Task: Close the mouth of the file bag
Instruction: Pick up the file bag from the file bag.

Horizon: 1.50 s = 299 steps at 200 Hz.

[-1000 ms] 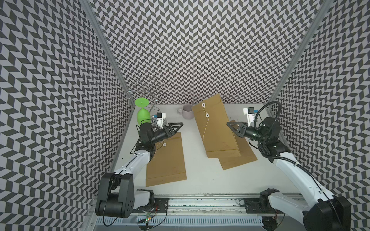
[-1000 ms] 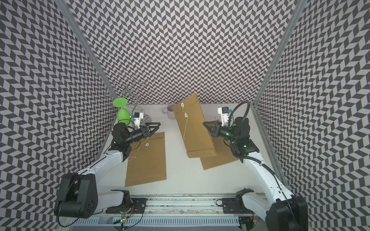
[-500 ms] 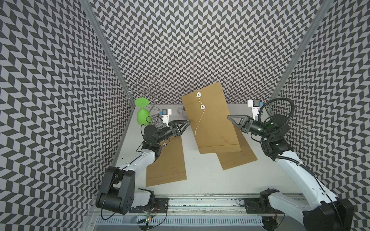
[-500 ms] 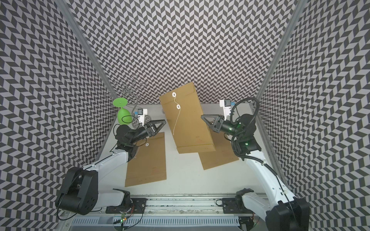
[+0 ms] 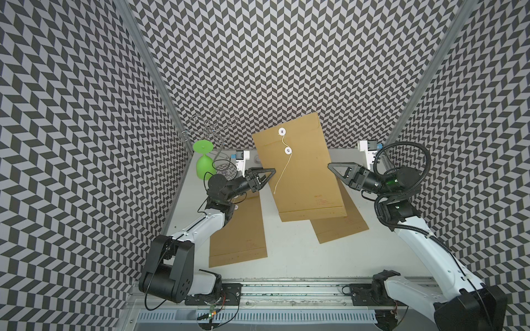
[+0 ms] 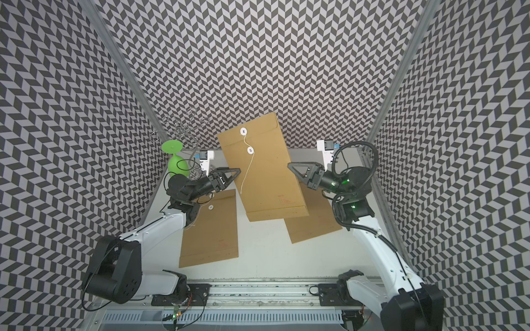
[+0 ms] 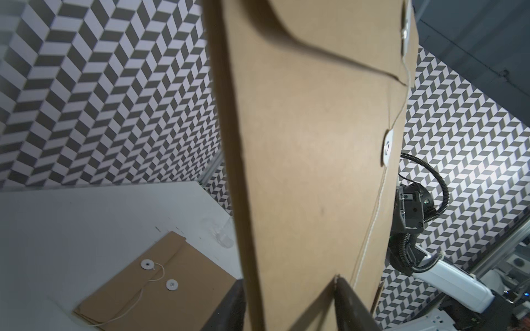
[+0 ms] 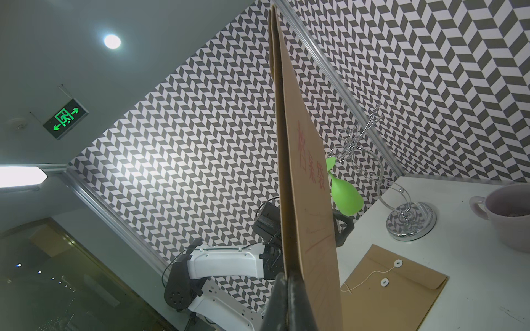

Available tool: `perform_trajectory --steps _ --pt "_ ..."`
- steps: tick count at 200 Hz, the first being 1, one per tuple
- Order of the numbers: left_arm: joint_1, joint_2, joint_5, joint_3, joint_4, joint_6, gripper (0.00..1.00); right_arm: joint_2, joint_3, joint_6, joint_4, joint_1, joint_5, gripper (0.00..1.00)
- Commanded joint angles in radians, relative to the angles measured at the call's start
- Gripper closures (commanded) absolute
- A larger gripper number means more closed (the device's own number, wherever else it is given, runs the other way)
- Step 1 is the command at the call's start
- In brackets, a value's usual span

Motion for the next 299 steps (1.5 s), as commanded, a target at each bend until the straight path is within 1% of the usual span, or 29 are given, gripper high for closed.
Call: perform_trajectory --steps 1,20,41,58,75,84,95,105,122,141,159,173,196,208,213,233,241,252,267,279,299 --pt "0.038 -0.029 0.012 0.034 0.037 -0.03 0.61 0.005 -0.011 0.017 0.075 -0.002 -0.022 1.0" --pt "0.062 -0.038 0.02 0.049 0.055 -0.062 0.74 0.011 -0.019 -0.006 0.055 -0.017 -0.03 1.0" --pt "0.073 -0.04 0.027 0.081 0.062 -0.096 0.85 0.017 -0.021 -0.055 0.017 -0.023 -0.025 0.9" --pt "0.075 -0.039 0.044 0.108 0.089 -0.122 1.0 0.027 -0.01 -0.105 -0.024 -0.025 -0.012 0.79" --pt "0.078 -0.045 0.069 0.137 0.095 -0.134 1.0 0.036 -0.002 -0.155 -0.051 -0.028 -0.001 0.67" --pt "0.077 -0.047 0.081 0.148 0.096 -0.141 1.0 0.04 0.0 -0.183 -0.065 -0.027 0.01 0.57" --pt "0.078 -0.048 0.097 0.157 0.119 -0.16 1.0 0.043 0.016 -0.242 -0.121 -0.027 0.038 0.41" --pt "0.078 -0.05 0.112 0.152 0.19 -0.201 1.0 0.048 0.046 -0.322 -0.208 -0.029 0.083 0.31" --pt "0.081 -0.055 0.142 0.16 0.248 -0.238 1.0 0.05 0.104 -0.451 -0.355 -0.028 0.19 0.21" --pt "0.079 -0.059 0.175 0.172 0.256 -0.246 1.0 0.048 0.14 -0.532 -0.404 -0.031 0.244 0.14" --pt "0.072 -0.058 0.19 0.177 0.273 -0.254 1.0 0.06 0.165 -0.569 -0.416 -0.03 0.252 0.1" --pt "0.064 -0.058 0.208 0.18 0.293 -0.255 1.0 0.08 0.176 -0.58 -0.405 -0.031 0.218 0.09" --pt "0.055 -0.052 0.236 0.186 0.331 -0.267 1.0 0.11 0.169 -0.58 -0.367 -0.029 0.153 0.08" --pt "0.049 -0.05 0.238 0.192 0.355 -0.28 1.0 0.125 0.166 -0.584 -0.362 -0.029 0.149 0.08" --pt "0.045 -0.051 0.271 0.195 0.366 -0.284 1.0 0.131 0.164 -0.589 -0.359 -0.03 0.145 0.08" --pt "0.03 -0.049 0.302 0.217 0.383 -0.295 1.0 0.155 0.142 -0.567 -0.314 -0.029 0.126 0.06" --pt "0.022 -0.047 0.317 0.229 0.39 -0.299 1.0 0.163 0.128 -0.555 -0.285 -0.029 0.114 0.04" --pt "0.011 -0.046 0.336 0.242 0.4 -0.304 1.0 0.17 0.116 -0.547 -0.252 -0.029 0.089 0.0" --pt "0.004 -0.043 0.353 0.254 0.4 -0.303 1.0 0.173 0.109 -0.536 -0.19 -0.029 0.008 0.0" --pt "0.004 -0.041 0.358 0.257 0.393 -0.293 1.0 0.173 0.097 -0.496 -0.109 -0.029 -0.084 0.04" --pt "0.005 -0.036 0.358 0.27 0.328 -0.245 1.0 0.167 0.066 -0.362 0.069 -0.028 -0.221 0.16"
